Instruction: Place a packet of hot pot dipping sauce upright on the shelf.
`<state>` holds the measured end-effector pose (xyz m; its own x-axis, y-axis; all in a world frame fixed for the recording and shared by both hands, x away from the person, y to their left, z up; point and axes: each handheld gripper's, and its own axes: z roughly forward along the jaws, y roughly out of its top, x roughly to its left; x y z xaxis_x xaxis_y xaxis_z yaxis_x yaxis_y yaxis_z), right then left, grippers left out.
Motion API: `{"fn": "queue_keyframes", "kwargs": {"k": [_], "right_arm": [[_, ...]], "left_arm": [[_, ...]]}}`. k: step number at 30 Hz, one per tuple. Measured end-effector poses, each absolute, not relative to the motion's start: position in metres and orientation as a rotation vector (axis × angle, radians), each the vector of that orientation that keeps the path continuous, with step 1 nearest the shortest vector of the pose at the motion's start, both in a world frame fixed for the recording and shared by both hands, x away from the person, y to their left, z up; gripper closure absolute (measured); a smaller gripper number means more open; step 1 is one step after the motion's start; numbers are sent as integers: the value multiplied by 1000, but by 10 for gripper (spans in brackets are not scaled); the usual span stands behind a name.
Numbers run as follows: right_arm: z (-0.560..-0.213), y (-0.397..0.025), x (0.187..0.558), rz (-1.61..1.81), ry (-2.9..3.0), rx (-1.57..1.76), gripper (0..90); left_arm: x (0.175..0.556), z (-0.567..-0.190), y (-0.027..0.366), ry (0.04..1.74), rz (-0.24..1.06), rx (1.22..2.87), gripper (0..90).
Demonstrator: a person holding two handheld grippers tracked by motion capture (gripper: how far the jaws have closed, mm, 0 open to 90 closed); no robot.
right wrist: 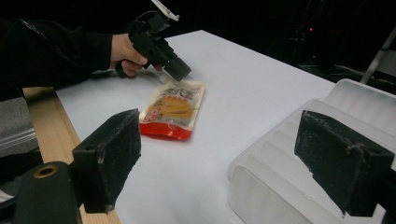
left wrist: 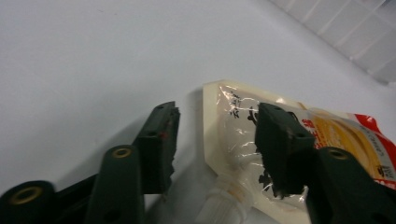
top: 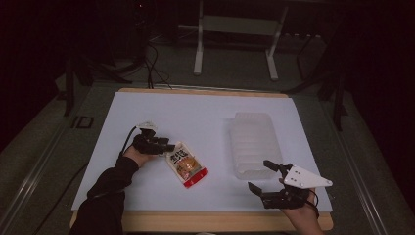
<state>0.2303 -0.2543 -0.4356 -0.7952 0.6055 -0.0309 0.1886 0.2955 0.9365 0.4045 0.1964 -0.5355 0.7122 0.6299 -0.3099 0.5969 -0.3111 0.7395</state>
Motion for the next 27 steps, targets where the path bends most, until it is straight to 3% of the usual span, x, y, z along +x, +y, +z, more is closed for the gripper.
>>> {"fn": "queue_keyframes", "kwargs": {"k": [8,15,27], "right_arm": [[-436,-254,230,1497,2197,710,148],[-436,-253,230,1490,2203,714,148],[-436,-251,229,1480,2211,701,148]], "left_arm": [[406,-540,191,938,28,2052,538],[400,-539,184,914,88,2101,651],[391,-531,164,958,231,2213,753]]}}
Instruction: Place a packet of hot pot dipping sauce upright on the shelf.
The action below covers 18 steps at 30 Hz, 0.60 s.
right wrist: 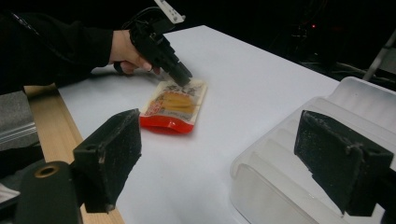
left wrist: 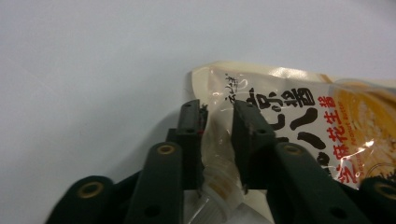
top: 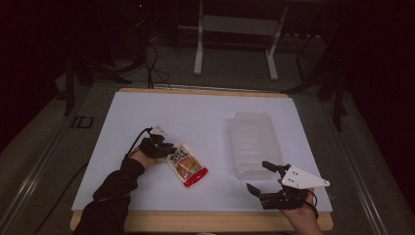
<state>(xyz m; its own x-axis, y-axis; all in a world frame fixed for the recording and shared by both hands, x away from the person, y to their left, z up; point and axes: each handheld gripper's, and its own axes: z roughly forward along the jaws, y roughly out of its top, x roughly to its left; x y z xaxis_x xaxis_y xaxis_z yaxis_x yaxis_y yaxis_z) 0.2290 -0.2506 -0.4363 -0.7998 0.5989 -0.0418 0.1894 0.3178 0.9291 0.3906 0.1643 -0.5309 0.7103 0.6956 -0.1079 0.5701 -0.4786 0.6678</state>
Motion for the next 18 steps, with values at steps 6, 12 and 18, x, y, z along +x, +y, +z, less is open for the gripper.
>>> {"fn": "queue_keyframes", "kwargs": {"k": [6,12,18], "right_arm": [[-436,-250,228,1479,2213,692,148],[-435,-250,228,1481,2211,692,148],[-435,-253,229,1487,2213,699,179]], "left_arm": [[385,-528,155,947,296,2269,873],[384,-527,152,936,338,2283,899],[385,-524,155,909,325,2277,900]]}}
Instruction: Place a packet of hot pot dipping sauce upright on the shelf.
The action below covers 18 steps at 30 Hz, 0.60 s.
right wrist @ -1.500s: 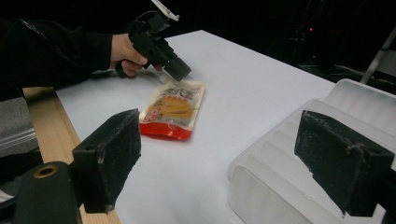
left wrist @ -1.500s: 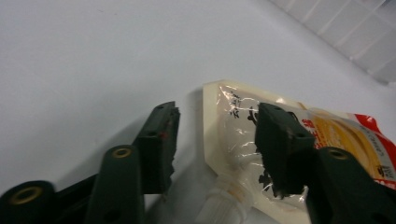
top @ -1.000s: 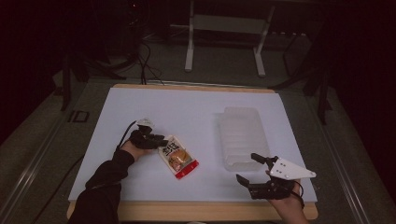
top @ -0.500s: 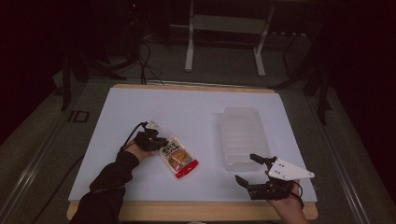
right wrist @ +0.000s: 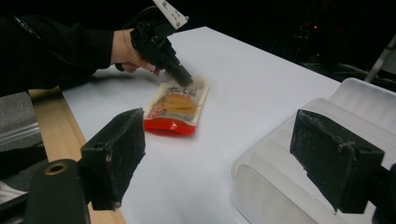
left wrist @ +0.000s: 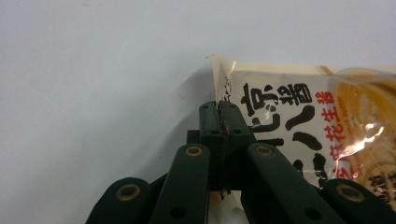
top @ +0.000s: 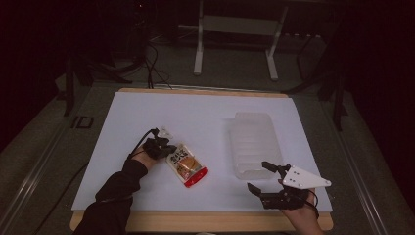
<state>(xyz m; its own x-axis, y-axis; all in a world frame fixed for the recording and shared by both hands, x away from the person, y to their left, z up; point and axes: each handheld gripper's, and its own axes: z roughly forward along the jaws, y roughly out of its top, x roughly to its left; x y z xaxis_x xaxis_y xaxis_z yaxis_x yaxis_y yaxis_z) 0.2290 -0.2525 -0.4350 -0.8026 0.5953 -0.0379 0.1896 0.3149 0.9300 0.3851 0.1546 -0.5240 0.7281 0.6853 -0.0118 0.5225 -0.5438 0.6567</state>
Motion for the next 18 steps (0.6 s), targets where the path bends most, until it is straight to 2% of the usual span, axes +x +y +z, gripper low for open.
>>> {"fn": "queue_keyframes", "kwargs": {"k": [18], "right_arm": [[-434,-254,229,1495,2202,714,180]], "left_arm": [[366,-475,154,843,355,2223,900]]}}
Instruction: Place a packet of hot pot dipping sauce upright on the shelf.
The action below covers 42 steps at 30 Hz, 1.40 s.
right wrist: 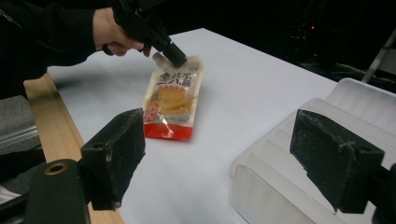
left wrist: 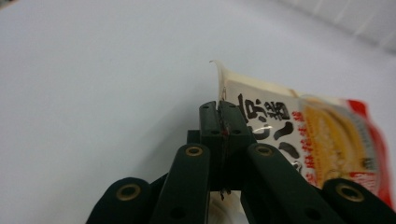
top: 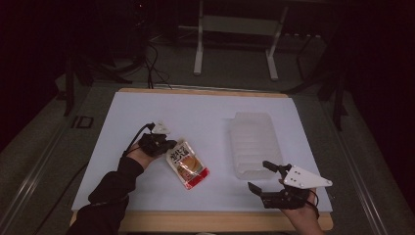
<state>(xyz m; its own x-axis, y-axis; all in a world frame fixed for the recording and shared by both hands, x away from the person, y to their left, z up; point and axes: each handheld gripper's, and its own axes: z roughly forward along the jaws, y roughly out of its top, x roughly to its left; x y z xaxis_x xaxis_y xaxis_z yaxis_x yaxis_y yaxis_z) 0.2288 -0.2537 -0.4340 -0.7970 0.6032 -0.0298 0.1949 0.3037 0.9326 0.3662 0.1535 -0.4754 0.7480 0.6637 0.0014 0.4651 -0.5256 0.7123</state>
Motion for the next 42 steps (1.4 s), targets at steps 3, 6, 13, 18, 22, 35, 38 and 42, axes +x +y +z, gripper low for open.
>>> {"fn": "queue_keyframes", "kwargs": {"k": [3,6,13,18,22,35,38,42], "right_arm": [[-434,-253,229,1496,2202,713,179],[-433,-254,227,1509,2184,689,212],[-432,-255,227,1517,2178,701,225],[-432,-255,227,1525,2193,700,286],[-431,-256,227,1530,2200,696,313],[-429,-257,226,1527,2215,671,339],[-429,-257,225,1525,2214,670,357],[-427,-260,227,1569,2235,679,428]], "left_arm": [[364,-470,152,832,362,2221,900],[357,-460,147,796,385,2242,900],[346,-445,142,756,394,2240,900],[336,-432,135,715,391,2219,900],[330,-423,129,675,378,2217,900],[312,-409,117,591,339,2196,900],[307,-406,111,562,341,2192,900],[299,-403,103,516,332,2187,900]]}}
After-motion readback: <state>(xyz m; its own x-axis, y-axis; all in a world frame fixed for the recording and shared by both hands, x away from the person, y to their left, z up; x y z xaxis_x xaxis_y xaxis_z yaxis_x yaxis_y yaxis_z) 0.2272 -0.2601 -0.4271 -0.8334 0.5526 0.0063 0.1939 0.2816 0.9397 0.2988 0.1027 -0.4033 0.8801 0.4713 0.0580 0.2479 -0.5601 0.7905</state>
